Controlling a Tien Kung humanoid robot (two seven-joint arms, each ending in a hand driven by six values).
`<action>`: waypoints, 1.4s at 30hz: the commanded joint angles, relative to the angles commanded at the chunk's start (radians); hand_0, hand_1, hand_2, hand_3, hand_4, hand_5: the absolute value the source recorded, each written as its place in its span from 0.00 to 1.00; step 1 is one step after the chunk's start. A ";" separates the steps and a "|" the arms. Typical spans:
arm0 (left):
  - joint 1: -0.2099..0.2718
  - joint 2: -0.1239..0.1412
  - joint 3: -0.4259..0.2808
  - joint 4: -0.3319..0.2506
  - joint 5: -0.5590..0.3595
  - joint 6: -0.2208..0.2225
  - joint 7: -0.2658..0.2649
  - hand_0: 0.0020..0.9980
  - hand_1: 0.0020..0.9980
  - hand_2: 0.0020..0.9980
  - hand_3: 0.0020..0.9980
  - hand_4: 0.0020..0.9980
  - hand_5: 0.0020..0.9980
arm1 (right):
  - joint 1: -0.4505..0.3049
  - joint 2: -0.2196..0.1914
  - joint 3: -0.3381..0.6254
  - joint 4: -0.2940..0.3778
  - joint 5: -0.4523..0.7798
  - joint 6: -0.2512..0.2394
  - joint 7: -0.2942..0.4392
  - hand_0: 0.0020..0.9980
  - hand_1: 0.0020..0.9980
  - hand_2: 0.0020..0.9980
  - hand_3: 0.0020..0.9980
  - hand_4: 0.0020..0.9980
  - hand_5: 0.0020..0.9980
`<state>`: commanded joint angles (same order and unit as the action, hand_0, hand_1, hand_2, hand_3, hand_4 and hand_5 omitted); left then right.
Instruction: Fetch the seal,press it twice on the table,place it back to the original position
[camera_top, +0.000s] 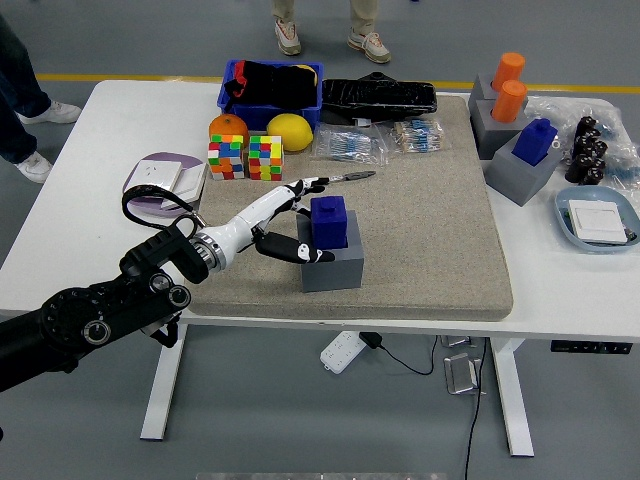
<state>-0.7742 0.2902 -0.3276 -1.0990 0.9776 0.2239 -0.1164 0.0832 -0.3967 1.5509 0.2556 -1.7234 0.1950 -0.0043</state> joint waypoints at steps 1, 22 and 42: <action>0.000 0.001 -0.001 -0.002 -0.004 0.000 -0.001 1.00 1.00 1.00 1.00 1.00 0.28 | 0.000 0.000 -0.001 0.000 0.000 0.000 0.000 0.79 0.70 0.68 0.64 0.77 0.54; -0.001 0.010 -0.043 0.002 -0.064 -0.009 -0.014 1.00 1.00 0.99 1.00 1.00 0.26 | -0.003 0.003 0.005 0.000 -0.003 0.000 0.000 0.79 0.70 0.68 0.64 0.77 0.54; -0.005 0.043 -0.166 0.117 -0.193 -0.022 -0.082 1.00 1.00 0.99 1.00 1.00 0.26 | -0.005 0.002 0.001 0.000 0.000 0.001 0.000 0.79 0.70 0.68 0.64 0.77 0.54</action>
<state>-0.7788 0.3328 -0.4939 -0.9818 0.7842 0.2016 -0.1984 0.0785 -0.3944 1.5522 0.2556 -1.7234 0.1955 -0.0040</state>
